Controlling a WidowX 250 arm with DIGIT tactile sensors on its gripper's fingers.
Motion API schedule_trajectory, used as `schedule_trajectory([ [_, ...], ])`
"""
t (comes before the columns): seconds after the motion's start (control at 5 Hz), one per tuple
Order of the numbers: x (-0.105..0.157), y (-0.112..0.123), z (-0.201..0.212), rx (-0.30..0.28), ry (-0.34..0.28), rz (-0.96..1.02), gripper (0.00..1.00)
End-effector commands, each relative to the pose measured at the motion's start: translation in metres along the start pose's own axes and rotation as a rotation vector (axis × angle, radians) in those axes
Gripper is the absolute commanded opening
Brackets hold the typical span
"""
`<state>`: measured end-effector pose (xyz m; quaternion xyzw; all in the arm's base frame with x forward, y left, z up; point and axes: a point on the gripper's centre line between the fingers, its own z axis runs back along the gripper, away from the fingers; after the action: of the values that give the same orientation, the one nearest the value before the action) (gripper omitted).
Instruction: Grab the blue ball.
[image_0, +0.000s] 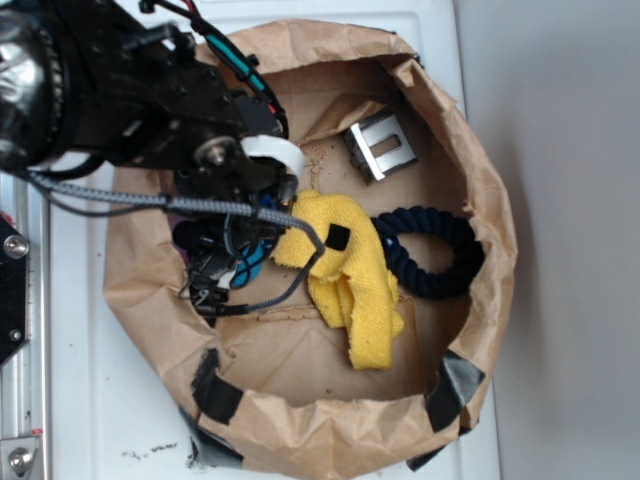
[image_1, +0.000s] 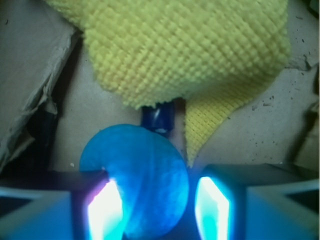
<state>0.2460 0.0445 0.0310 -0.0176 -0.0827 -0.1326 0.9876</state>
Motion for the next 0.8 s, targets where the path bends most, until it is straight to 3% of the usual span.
schedule_trajectory([
  [0.0,0.012,0.000,0.003,0.022,-0.037,0.023,0.00],
  [0.2,0.011,-0.001,0.008,0.004,-0.047,0.040,0.00],
  [0.4,0.018,-0.002,0.045,-0.017,-0.109,0.097,0.00],
  [0.6,0.009,0.008,0.098,-0.043,-0.189,0.133,0.00],
])
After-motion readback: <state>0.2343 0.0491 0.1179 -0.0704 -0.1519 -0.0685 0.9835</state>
